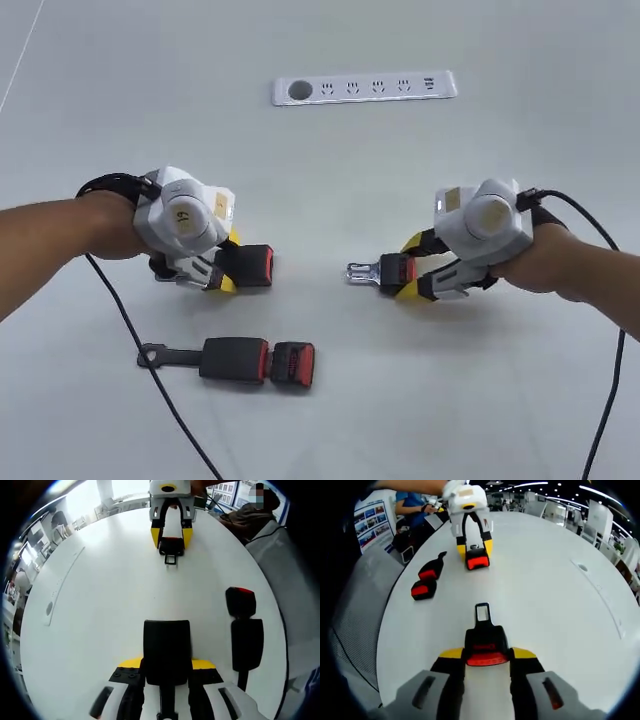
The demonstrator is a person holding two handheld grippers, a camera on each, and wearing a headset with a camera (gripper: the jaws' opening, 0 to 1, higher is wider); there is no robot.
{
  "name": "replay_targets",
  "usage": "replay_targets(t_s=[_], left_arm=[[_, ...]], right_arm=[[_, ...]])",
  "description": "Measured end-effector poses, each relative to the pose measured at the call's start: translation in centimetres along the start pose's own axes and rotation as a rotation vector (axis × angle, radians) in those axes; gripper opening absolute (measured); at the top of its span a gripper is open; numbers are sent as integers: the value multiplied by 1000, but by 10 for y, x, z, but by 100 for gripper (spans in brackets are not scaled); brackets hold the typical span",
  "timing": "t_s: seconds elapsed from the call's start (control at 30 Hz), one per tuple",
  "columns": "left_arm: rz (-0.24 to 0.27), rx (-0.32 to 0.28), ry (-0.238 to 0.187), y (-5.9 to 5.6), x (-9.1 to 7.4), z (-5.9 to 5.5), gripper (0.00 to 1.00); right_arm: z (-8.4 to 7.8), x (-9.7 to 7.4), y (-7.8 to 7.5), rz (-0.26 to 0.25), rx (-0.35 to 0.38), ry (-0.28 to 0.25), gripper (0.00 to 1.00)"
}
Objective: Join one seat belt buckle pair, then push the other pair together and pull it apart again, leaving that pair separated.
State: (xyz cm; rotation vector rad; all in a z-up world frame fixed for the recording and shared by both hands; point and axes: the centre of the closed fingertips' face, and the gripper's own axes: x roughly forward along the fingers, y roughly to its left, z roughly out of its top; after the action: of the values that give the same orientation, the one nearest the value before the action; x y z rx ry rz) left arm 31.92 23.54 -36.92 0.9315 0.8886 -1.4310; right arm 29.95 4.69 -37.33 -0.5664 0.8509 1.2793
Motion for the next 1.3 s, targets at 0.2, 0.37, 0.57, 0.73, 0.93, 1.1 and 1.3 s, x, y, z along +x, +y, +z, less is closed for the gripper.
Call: replay_targets(t_s=[0.2,0.37,0.57,0.73,0.93,1.1,1.3], left_arm=[[1,-1,1,0,0,0,34],[0,-2,-1,1,0,0,34],[6,-13,-10,1,0,0,34],[24,-57,-18,1,0,1,34],[46,-272,-157,-7,-4,11,62],[165,-412,-204,2,-24,5,73],[289,-529,-374,0,-54,14,84]], right_arm=[[-7,-6,0,-6,3,0,34],[-15,-15,6,0,3,-2,35],[-18,-22,11,-5,19,-4,35],[-21,-24,12,-38,5,20,46],[-20,-40,3,-166,55,-63,67],[-17,-55,-2,-290,154,-146,73],[-15,-75,-6,-455,287,-254,81]])
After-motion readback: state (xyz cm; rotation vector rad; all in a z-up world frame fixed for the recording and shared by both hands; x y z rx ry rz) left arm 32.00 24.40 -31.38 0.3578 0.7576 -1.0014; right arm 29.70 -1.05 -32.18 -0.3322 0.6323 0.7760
